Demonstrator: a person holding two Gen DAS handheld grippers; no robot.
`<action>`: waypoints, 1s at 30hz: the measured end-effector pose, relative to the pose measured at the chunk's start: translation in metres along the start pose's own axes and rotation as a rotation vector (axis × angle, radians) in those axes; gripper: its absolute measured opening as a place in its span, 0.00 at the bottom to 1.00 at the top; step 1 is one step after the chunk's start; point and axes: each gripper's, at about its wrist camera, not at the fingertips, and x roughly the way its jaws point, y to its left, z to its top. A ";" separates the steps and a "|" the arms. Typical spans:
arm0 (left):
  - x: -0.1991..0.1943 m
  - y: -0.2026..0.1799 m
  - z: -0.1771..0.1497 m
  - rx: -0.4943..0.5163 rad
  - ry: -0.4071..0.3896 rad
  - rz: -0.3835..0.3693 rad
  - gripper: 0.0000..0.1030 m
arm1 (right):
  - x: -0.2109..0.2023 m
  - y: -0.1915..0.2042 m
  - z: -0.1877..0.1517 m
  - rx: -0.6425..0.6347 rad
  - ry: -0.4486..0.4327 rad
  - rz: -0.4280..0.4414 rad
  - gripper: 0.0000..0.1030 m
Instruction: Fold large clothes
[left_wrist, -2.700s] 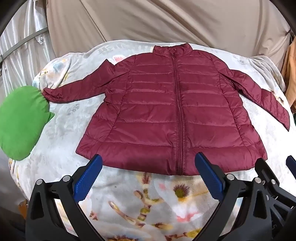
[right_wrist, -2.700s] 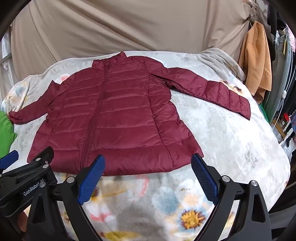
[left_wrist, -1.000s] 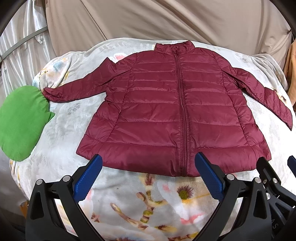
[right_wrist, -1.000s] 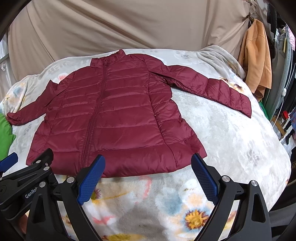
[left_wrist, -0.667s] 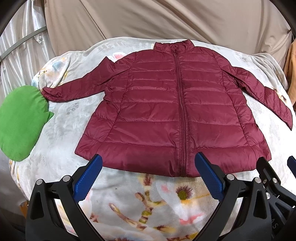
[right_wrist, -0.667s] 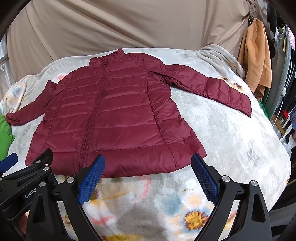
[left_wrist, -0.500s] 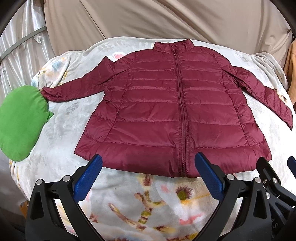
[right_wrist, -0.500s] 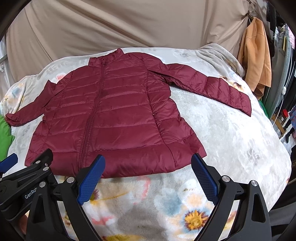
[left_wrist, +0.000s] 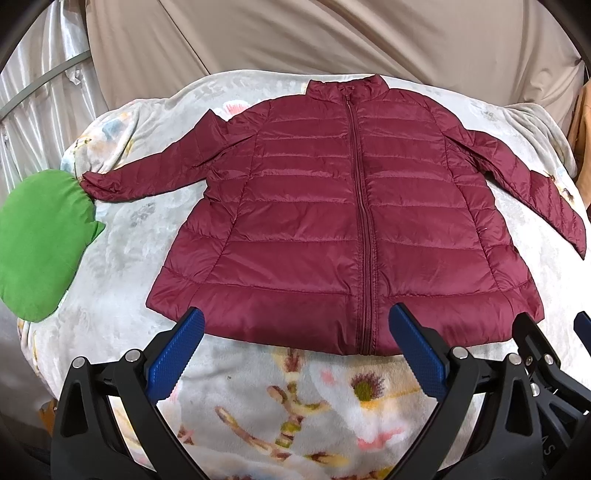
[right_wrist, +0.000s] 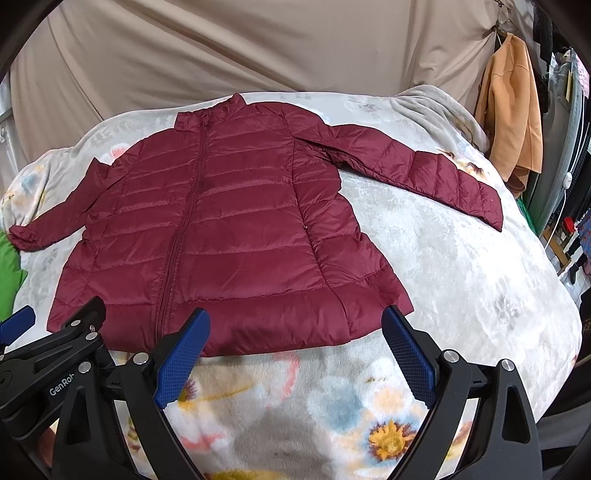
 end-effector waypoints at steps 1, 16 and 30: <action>0.000 0.000 0.000 0.001 0.000 0.000 0.95 | 0.000 0.001 0.001 0.002 0.001 0.000 0.89; 0.006 0.006 0.002 0.002 0.005 0.008 0.95 | 0.009 0.005 0.002 0.007 0.020 0.005 0.89; 0.031 0.014 0.021 -0.041 0.045 0.024 0.95 | 0.040 -0.056 0.028 0.092 0.010 -0.001 0.89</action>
